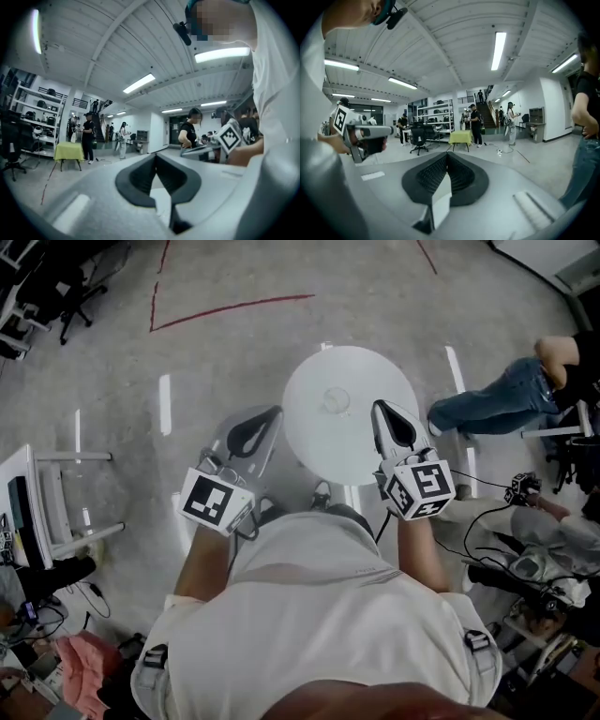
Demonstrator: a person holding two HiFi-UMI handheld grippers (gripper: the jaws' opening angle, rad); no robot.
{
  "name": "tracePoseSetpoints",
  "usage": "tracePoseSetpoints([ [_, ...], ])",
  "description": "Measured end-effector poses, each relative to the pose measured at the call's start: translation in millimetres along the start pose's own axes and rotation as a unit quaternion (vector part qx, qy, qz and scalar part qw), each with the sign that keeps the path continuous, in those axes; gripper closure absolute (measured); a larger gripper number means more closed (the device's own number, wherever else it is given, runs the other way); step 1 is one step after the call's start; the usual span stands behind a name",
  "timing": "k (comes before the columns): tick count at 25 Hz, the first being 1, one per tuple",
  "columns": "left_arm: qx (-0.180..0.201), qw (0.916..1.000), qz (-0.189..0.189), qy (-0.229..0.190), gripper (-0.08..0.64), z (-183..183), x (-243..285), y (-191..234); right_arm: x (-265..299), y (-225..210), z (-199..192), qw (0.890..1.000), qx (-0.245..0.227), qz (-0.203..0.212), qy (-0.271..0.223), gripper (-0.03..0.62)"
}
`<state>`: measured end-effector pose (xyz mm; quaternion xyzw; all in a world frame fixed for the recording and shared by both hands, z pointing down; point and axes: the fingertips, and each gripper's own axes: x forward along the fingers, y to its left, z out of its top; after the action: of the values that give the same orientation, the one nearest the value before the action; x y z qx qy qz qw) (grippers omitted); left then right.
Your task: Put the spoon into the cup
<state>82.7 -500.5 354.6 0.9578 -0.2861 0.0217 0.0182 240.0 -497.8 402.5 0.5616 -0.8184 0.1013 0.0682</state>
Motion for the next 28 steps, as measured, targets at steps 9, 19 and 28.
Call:
tracePoseSetpoints([
  [9,-0.004,0.9975,-0.063,-0.029,0.558,32,13,-37,-76,9,74,0.994,-0.032,-0.046,-0.098,0.584],
  [19,-0.005,0.9959,-0.081,-0.04,0.558,58,9,-48,-96,9,94,0.991,-0.042,-0.069,-0.11,0.584],
  [28,0.004,0.9968,-0.069,-0.04,0.558,57,1,-42,-88,17,96,0.991,-0.049,-0.057,-0.11,0.584],
])
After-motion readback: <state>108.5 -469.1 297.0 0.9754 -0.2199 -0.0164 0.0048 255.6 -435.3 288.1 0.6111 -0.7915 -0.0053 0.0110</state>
